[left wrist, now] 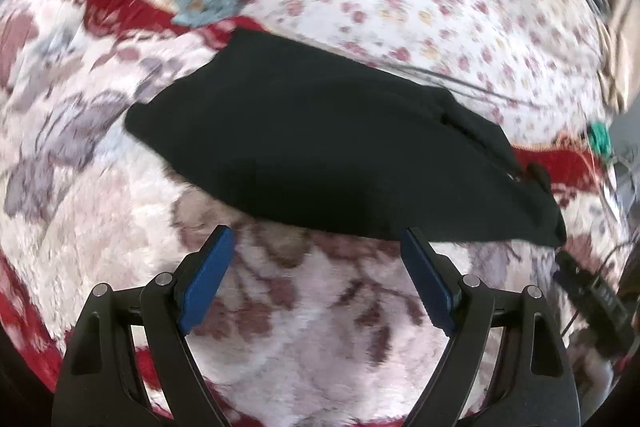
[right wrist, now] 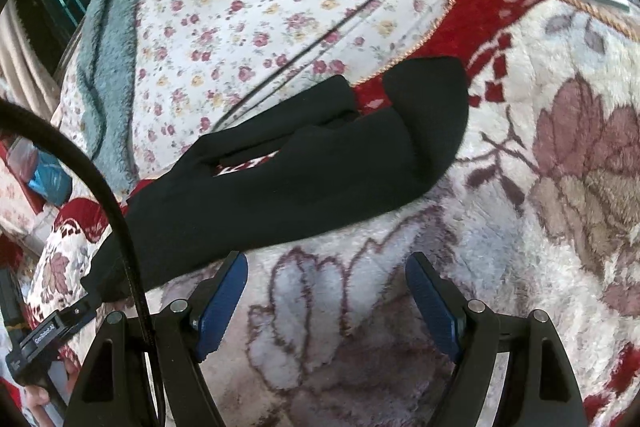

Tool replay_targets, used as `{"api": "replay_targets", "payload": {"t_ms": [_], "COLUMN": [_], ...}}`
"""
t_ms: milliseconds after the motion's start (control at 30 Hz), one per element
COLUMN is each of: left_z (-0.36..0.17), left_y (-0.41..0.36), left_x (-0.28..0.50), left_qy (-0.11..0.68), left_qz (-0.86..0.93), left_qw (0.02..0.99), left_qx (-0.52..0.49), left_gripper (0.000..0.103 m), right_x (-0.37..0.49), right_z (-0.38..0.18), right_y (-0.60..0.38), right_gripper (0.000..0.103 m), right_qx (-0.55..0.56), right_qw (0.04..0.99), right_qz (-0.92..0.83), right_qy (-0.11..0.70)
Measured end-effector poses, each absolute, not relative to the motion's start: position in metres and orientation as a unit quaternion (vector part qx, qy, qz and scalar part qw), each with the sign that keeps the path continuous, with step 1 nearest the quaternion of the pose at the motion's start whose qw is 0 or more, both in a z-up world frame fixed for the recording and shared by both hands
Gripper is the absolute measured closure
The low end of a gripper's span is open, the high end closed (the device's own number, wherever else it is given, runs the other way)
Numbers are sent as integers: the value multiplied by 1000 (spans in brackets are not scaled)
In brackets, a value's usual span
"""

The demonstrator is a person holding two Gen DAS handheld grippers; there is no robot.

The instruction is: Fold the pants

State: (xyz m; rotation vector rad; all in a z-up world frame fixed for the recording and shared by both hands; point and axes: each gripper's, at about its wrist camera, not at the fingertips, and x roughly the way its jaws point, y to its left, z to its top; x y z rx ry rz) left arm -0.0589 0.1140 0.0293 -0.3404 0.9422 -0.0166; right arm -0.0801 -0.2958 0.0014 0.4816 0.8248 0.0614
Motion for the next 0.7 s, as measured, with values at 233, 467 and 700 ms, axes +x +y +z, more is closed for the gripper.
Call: {"api": "replay_targets", "payload": {"t_ms": [233, 467, 700], "left_z": [24, 21, 20], "left_y": [137, 133, 129], "left_x": [-51, -37, -19], "left_qy": [439, 428, 427], "left_qz": [3, 8, 14], "left_qw": [871, 878, 879], "left_qx": [-221, -215, -211], "left_gripper": [18, 18, 17], "right_x": [-75, -62, -39], "right_z": [-1, -5, -13], "right_y": [-296, -298, -310], "right_gripper": [23, 23, 23], "right_qx": [241, 251, 294], "right_qw": [887, 886, 878], "right_qz": [37, 45, 50], "right_qy": [392, 387, 374]}}
